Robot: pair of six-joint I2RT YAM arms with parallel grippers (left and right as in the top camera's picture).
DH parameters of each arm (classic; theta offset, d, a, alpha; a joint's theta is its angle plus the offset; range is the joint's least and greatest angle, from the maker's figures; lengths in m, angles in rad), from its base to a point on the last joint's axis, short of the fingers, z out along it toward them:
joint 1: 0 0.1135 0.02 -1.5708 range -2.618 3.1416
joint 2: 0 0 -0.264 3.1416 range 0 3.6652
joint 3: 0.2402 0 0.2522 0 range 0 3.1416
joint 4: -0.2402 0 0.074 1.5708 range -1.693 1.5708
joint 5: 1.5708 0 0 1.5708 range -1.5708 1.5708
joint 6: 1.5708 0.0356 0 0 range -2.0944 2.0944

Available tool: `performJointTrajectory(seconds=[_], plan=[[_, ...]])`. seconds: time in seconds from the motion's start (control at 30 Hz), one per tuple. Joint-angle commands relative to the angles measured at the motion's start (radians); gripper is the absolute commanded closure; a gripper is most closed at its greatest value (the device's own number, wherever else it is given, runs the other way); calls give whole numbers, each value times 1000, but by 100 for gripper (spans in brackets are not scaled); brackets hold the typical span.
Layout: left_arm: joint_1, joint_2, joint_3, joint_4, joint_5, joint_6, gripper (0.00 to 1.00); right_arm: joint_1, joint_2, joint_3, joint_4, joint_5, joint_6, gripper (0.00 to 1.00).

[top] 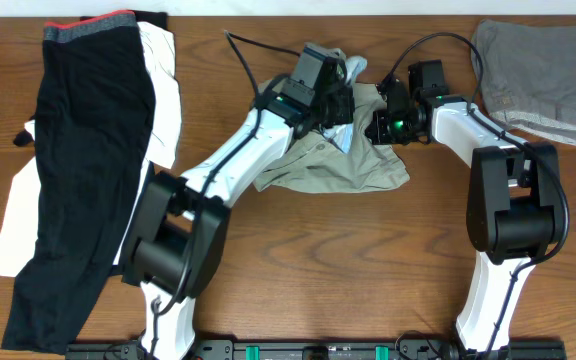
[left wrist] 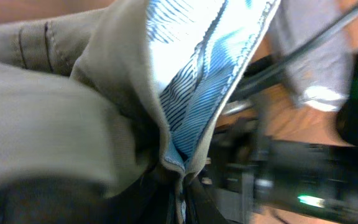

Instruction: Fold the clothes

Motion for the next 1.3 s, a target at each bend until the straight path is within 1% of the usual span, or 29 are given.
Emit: performJointTrajectory(seconds=[0.0, 0.17, 0.3, 0.53, 0.73, 0.97, 1.0, 1.03, 1.1, 1.13, 1.17, 1.2, 1.27], plan=[[-4, -125, 24, -3, 21, 11, 94, 3, 69, -16, -13, 65, 10, 99], [21, -162, 24, -64, 20, 32, 94, 3, 69, -16, -18, 64, 9, 99], [28, -170, 28, -69, 21, 29, 94, 3, 69, -16, -18, 65, 9, 99], [-26, -168, 43, -64, 18, 29, 94, 3, 69, -16, -19, 65, 9, 99], [-79, -154, 43, -56, -66, 29, 94, 3, 69, -16, -21, 64, 13, 99], [-104, -105, 43, 3, -85, -2, 94, 3, 69, -16, -31, 64, 13, 99], [-107, -96, 43, 16, -84, -3, 89, 3, 69, -16, -31, 65, 13, 99], [-109, -87, 43, 24, -84, -6, 76, 3, 69, -16, -31, 64, 13, 99], [-114, -74, 43, 45, -84, -6, 30, 3, 69, -16, -31, 64, 13, 99], [-113, -72, 43, 49, -84, -5, 10, 3, 69, -16, -31, 64, 13, 99], [-113, -72, 43, 52, -85, -5, 0, 3, 69, -16, -31, 64, 13, 99], [-113, -72, 43, 56, -85, -5, 2, 3, 69, -16, -31, 64, 13, 99], [-104, -78, 43, 65, -85, -5, 2, 3, 69, -16, -31, 64, 13, 99]])
